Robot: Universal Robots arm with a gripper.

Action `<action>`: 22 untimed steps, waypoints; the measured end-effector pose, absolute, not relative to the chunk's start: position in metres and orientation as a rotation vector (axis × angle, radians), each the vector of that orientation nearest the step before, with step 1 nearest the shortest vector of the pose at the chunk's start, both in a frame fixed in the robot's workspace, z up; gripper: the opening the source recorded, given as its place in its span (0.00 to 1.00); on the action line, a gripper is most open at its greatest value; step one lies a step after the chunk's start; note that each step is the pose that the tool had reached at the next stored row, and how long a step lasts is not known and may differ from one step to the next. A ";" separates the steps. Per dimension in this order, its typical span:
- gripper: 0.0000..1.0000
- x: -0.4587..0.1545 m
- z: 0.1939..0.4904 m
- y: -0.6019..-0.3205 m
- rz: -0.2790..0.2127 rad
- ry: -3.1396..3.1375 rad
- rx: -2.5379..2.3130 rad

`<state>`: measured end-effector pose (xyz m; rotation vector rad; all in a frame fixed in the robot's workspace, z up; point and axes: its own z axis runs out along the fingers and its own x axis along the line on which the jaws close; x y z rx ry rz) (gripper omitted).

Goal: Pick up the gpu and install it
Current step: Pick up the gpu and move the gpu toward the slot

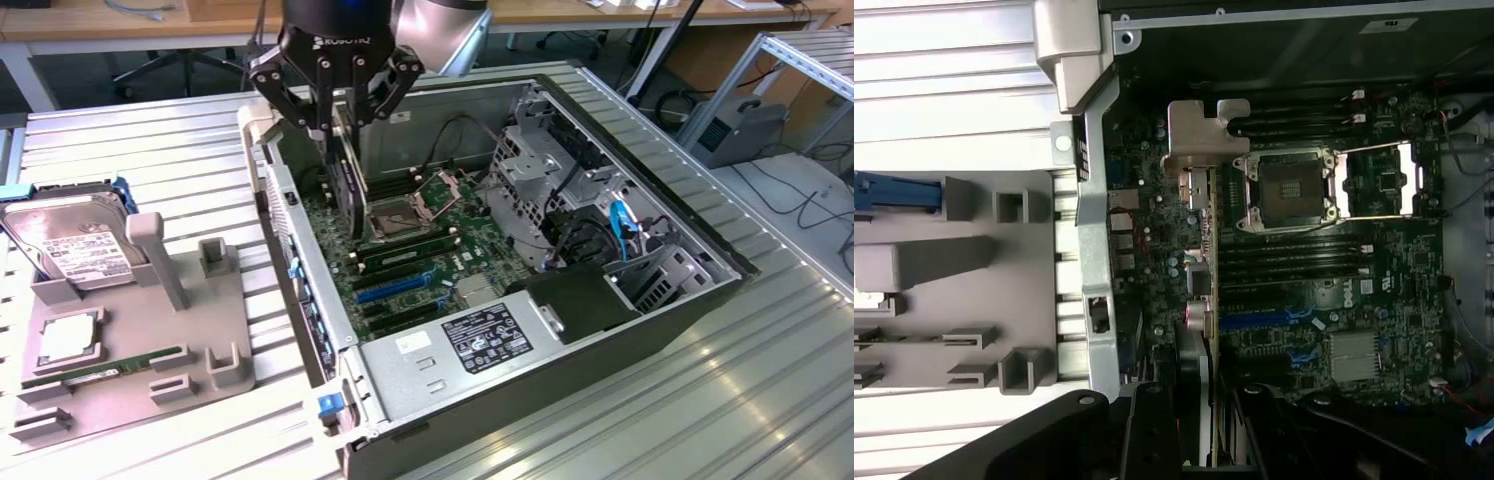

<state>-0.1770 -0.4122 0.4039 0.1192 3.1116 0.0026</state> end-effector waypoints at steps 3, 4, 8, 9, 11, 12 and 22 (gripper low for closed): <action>0.27 -0.171 0.400 -0.412 0.002 3.112 0.119; 0.27 -0.169 0.400 -0.412 0.003 3.112 0.119; 0.27 -0.162 0.396 -0.412 0.002 3.112 0.119; 0.27 -0.161 0.396 -0.412 0.002 3.112 0.119; 0.27 -0.160 0.395 -0.412 0.003 3.112 0.119; 0.27 -0.160 0.395 -0.412 0.003 3.112 0.119; 0.27 -0.153 0.391 -0.412 0.003 3.112 0.119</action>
